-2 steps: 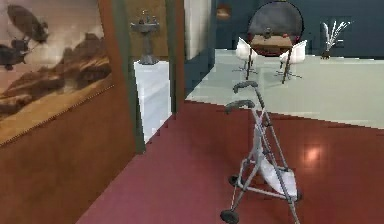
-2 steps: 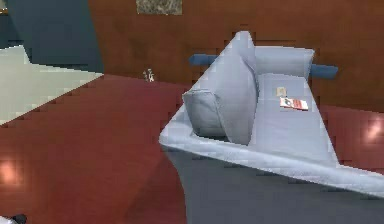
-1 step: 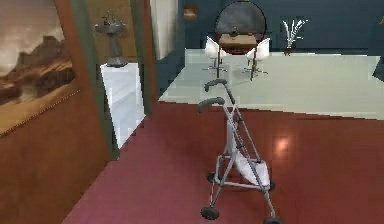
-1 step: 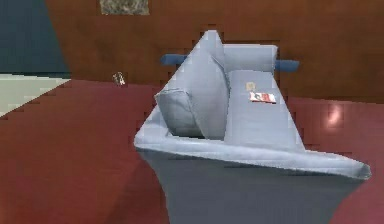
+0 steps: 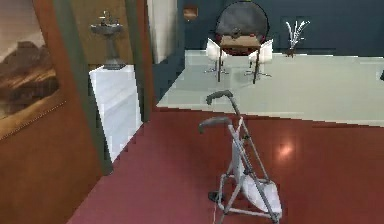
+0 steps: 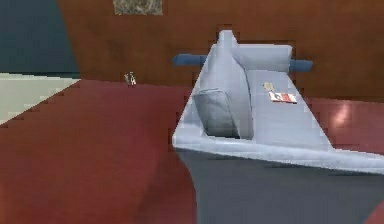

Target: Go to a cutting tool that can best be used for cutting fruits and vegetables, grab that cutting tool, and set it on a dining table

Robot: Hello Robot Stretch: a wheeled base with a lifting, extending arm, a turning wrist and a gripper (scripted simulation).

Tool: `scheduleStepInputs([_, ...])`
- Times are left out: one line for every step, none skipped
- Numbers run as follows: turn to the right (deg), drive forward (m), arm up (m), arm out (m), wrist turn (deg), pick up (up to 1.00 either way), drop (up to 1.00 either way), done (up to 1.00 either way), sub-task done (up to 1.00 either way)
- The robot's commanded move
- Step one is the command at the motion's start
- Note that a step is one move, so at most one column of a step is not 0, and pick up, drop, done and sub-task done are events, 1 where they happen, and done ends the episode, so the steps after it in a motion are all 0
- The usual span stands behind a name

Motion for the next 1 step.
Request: scheduleStepInputs([-30.0,0.0,0.0,0.0,0.0,0.0,0.0,0.0,0.0])
